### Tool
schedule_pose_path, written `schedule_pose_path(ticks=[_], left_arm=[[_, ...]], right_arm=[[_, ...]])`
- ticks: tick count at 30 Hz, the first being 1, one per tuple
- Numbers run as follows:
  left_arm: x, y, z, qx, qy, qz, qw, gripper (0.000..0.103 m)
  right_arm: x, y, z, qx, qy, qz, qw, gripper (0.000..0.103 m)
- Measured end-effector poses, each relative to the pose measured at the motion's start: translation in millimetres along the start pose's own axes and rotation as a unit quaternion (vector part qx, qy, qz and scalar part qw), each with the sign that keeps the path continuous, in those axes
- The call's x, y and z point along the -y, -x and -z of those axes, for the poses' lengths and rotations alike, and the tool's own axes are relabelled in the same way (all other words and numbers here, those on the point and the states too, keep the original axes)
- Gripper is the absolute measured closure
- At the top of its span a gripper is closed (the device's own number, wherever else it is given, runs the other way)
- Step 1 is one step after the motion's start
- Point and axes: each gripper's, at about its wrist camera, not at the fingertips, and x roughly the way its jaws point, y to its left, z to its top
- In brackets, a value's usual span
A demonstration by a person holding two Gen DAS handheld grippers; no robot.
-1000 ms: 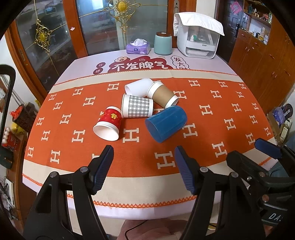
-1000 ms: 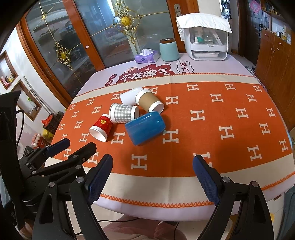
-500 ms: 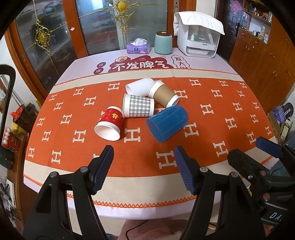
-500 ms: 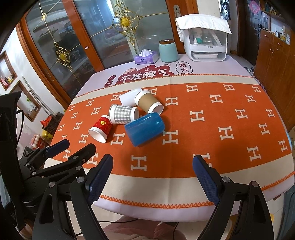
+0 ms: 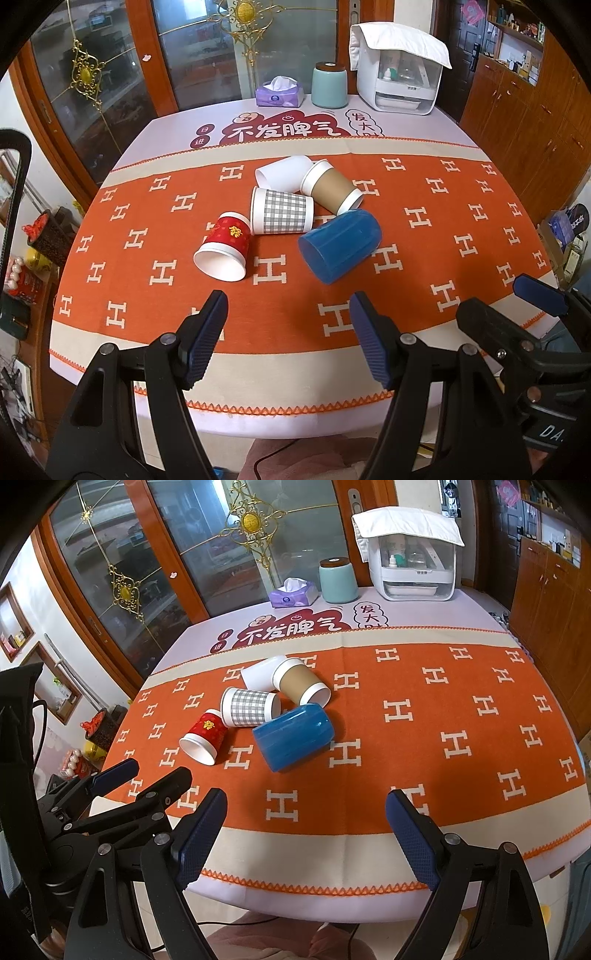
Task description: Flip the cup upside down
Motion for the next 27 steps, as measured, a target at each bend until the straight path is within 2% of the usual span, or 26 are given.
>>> schedule_pose_path(ticks=[21,27], left_arm=[[9.7,-4.1,-16.9,-0.002,-0.019,-0.003,0.9998,0.037],[15.6,-16.9,-26.5,-0.027,-0.044,-0.004,0.9987,0.037]], right_arm=[[-4.9,-8.5,-9.1,0.001,-0.011,-0.006,1.0,0.014],[4.9,-20.7,-13.0,-0.01,-0.034,-0.016,0.999,0.014]])
